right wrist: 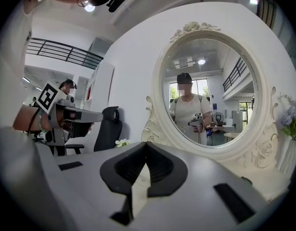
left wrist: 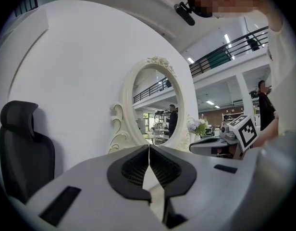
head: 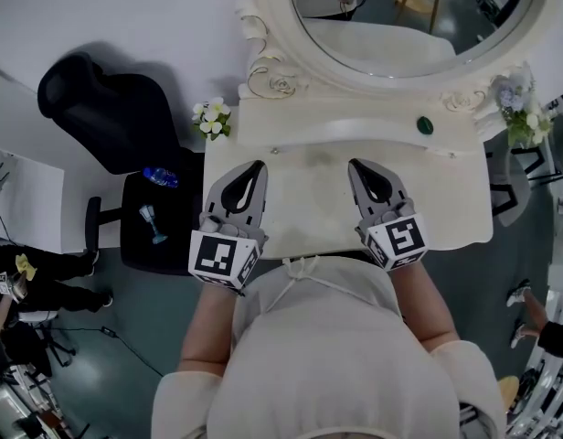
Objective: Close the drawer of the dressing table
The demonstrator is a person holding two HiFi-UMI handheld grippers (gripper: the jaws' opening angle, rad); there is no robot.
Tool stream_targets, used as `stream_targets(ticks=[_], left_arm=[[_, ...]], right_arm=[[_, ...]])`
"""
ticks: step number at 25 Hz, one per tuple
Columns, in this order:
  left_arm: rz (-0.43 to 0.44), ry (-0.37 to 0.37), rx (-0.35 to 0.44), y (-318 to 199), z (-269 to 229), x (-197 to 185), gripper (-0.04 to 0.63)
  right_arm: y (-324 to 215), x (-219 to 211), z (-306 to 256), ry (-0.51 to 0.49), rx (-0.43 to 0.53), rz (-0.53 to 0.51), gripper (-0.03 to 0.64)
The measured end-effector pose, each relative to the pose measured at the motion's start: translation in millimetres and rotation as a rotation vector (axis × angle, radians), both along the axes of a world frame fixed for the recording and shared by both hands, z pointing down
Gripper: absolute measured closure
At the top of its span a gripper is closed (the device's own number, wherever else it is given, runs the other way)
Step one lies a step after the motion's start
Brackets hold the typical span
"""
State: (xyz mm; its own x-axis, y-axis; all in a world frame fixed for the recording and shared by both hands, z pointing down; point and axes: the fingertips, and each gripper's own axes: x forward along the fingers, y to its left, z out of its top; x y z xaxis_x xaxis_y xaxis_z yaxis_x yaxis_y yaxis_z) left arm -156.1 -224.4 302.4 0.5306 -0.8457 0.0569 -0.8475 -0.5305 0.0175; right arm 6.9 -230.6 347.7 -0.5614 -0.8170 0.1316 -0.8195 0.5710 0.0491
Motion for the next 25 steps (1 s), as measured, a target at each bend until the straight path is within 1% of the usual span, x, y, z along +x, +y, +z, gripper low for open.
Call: stream_targets(ticks=[4, 6, 11, 25], left_arm=[[0.003, 0.003, -0.014, -1.7, 3.4, -1.0, 0.572], [0.009, -0.005, -0.017, -1.8, 5.1, -0.5, 0.572], [0.02, 0.002, -0.03, 1.5, 10.7, 1.7, 0.572], [0.01, 0.008, -0.063, -6.1, 20.5, -1.2, 0.572]], right_arm=[[5.1, -11.8, -3.1, 0.01, 0.024, -0.069, 0.614], [6.1, -16.2, -2.4, 0.014, 0.022, -0.084, 0.615], [5.2, -19.0, 2.8, -0.006, 0.006, -0.062, 0.615], [-1.0, -20.7, -0.2, 0.02, 0.049, -0.044, 0.615]])
